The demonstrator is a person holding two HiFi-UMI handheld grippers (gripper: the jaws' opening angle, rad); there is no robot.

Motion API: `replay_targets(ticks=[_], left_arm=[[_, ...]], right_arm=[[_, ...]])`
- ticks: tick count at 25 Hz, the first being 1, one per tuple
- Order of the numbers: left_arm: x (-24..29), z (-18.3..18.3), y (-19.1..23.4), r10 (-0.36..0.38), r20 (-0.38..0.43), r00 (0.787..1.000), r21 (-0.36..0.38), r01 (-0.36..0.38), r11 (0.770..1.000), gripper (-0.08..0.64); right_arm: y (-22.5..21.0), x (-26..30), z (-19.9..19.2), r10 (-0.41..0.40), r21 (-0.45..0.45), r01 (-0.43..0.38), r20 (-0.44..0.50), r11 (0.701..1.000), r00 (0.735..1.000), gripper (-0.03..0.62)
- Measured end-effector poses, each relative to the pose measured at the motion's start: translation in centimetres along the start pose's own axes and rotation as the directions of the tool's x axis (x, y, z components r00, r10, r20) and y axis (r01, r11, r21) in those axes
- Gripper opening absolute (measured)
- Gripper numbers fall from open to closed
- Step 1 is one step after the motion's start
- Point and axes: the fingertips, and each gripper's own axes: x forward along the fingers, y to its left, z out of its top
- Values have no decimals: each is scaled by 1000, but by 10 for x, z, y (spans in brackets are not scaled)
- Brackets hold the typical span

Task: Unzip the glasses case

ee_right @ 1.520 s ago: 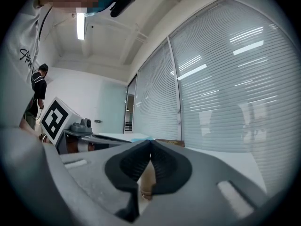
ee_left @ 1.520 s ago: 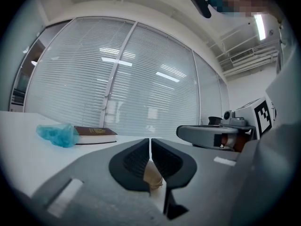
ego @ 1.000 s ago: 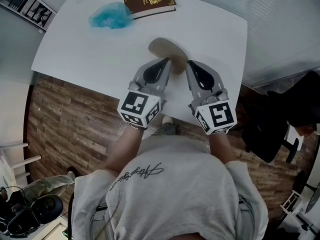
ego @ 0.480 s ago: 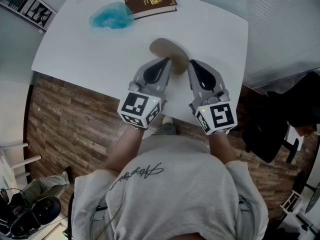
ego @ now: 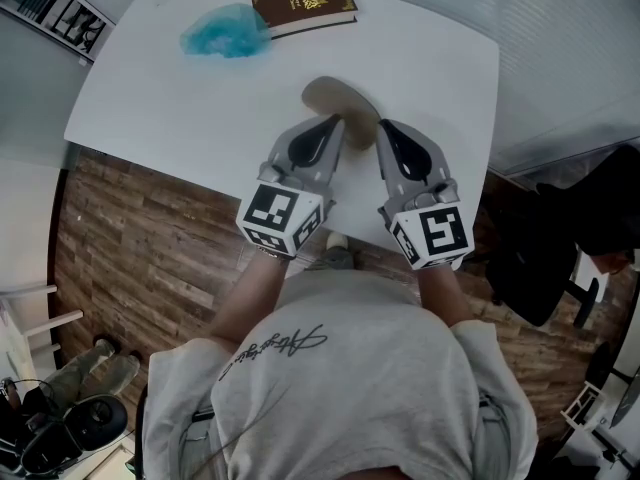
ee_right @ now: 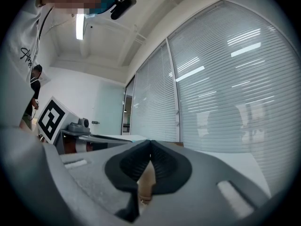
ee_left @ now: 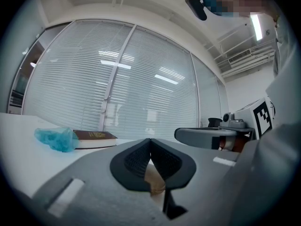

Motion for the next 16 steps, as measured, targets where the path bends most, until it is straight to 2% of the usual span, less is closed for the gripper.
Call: replay_targets(ticks=[16], left_arm=[[2, -1, 2, -2, 2, 1000, -6, 2, 1000, 8]], right_arm=[[-1, 1, -1, -11, -8, 11, -3, 1000, 1000, 3]])
